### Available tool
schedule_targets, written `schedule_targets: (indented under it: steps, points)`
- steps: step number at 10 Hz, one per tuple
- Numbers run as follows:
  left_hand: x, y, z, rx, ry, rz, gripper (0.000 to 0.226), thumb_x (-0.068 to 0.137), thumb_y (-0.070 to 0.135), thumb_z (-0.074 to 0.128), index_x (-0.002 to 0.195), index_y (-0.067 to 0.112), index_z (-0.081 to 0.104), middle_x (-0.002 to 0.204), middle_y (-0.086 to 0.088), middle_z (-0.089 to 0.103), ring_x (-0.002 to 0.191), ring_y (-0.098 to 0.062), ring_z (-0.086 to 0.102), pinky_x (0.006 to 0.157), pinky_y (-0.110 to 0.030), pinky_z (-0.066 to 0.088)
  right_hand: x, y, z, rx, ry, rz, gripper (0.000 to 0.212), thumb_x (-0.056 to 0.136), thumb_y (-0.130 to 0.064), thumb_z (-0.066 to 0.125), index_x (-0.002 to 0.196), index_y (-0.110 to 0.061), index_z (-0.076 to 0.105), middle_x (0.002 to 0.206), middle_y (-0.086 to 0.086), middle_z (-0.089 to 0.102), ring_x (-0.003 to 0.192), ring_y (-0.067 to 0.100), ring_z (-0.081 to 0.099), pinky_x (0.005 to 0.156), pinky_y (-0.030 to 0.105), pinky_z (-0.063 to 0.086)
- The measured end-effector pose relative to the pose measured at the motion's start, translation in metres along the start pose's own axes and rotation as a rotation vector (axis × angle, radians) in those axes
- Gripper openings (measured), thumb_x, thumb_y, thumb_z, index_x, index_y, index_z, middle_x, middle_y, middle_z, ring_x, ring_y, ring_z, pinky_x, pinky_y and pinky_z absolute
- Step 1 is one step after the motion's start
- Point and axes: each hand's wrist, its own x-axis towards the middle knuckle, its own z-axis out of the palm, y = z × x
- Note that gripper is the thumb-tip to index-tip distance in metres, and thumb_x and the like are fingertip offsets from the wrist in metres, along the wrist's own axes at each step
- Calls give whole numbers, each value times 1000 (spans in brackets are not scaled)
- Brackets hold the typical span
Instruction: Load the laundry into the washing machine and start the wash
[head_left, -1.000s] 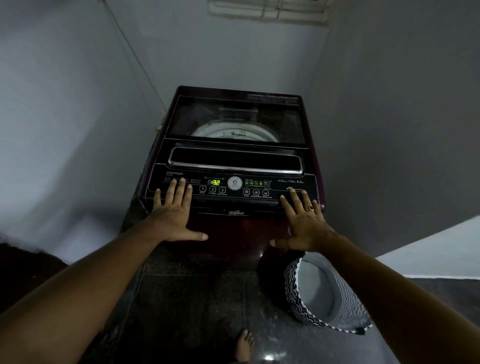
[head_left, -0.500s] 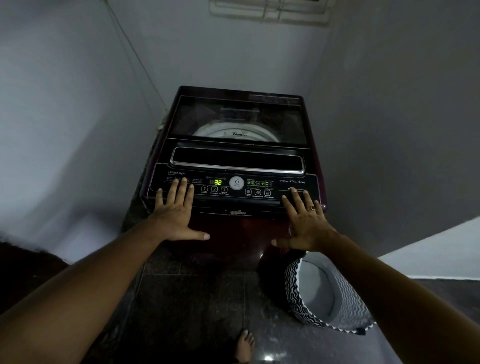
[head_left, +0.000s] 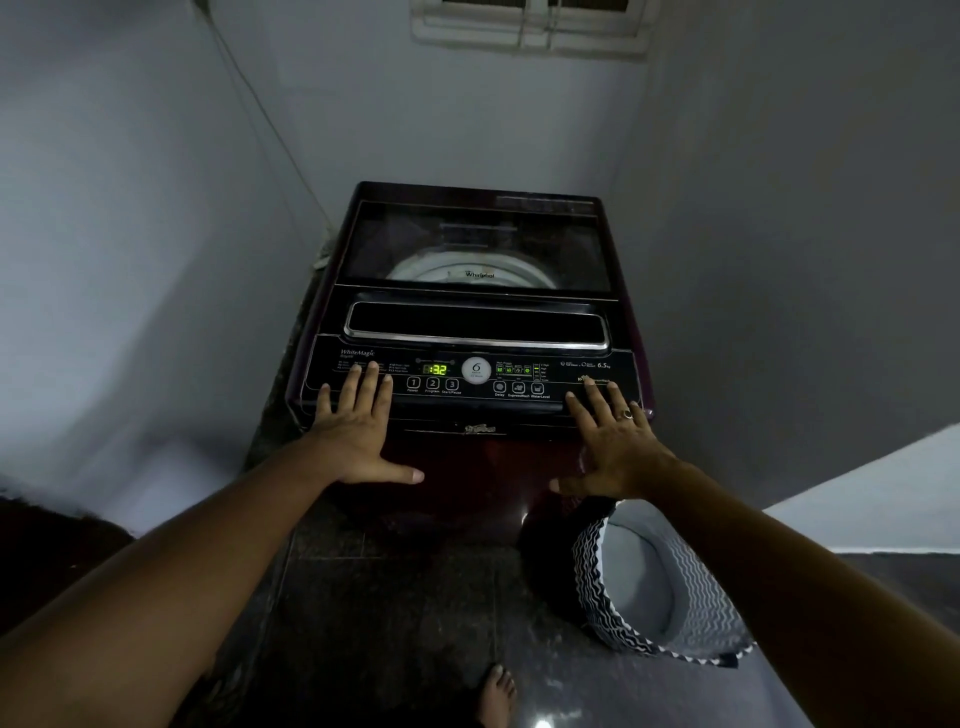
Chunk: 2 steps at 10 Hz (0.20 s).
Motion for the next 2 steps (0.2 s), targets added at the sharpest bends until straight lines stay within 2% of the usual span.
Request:
schedule_targets:
  steps: [2]
  points:
    - [-11,-6,-22,-31,22,31,134,66,92,50,158,16,-12,164,-10,-24,152,-30,-17,122,-56,8,1,-6,-24,39,-72,54,130,67,-91,56,163,-25,-1,169,8,-15,156,36,-7,122,65,13]
